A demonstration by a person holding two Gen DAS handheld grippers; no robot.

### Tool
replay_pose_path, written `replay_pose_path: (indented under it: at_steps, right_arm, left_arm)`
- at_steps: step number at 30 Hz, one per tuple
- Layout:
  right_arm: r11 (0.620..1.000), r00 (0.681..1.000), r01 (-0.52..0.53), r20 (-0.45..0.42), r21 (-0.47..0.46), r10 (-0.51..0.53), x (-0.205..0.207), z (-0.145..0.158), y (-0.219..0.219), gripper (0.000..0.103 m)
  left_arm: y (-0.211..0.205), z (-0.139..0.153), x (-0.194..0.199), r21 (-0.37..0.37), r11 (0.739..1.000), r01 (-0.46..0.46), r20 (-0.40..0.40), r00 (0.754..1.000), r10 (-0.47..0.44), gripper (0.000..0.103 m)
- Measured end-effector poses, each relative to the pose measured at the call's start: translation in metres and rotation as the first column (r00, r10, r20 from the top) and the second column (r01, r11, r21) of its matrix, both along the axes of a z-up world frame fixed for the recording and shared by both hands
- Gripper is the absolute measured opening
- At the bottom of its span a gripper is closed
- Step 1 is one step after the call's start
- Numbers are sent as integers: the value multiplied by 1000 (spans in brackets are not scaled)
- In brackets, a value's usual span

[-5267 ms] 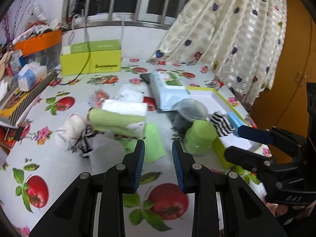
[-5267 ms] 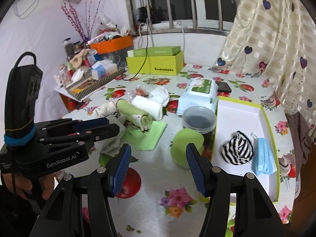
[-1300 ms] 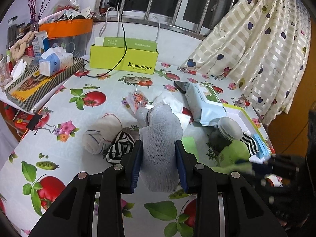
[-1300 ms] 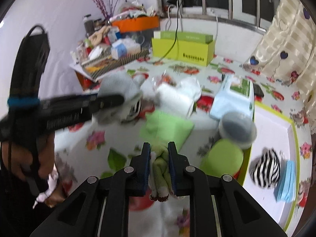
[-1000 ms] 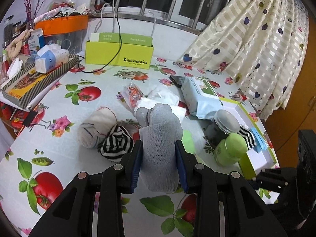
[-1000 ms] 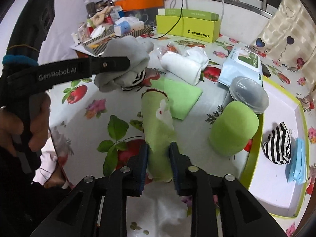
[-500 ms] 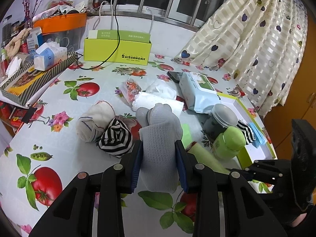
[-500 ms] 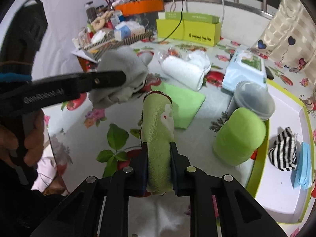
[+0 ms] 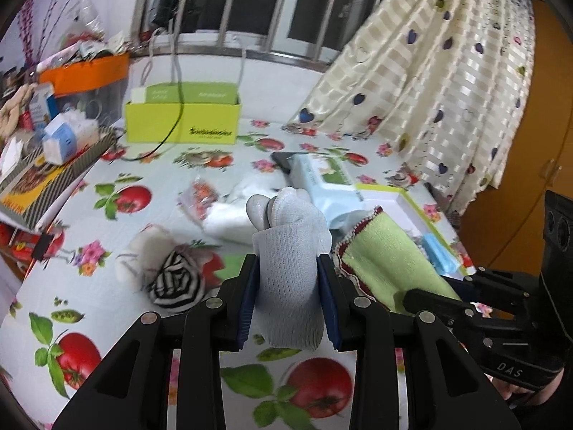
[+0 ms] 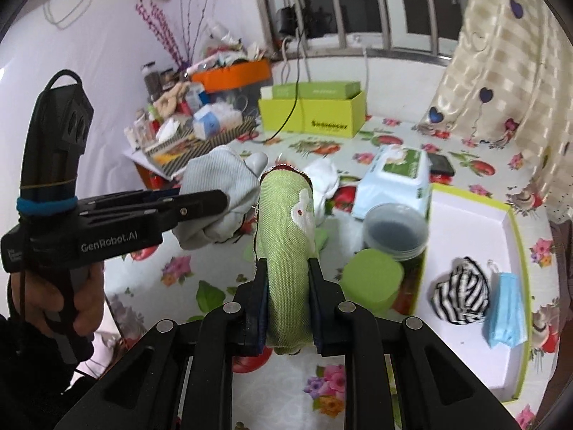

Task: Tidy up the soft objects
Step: 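Carry the grey sock and green towel over the tray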

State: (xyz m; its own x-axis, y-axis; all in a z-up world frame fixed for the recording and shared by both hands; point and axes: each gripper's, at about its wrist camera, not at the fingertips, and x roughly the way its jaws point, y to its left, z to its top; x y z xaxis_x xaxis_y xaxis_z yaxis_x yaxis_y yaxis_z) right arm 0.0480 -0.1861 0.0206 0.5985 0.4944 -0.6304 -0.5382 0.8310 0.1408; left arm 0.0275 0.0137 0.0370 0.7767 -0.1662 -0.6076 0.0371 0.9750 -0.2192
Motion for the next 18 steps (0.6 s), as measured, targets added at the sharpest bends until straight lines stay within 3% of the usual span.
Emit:
replay_pose_path:
  at_steps: [18]
  right_arm:
    - [985, 982, 168, 78, 34, -170, -10, 29, -70, 18]
  left_arm:
    - [-62, 27, 13, 14, 991, 136, 48, 989, -137, 34]
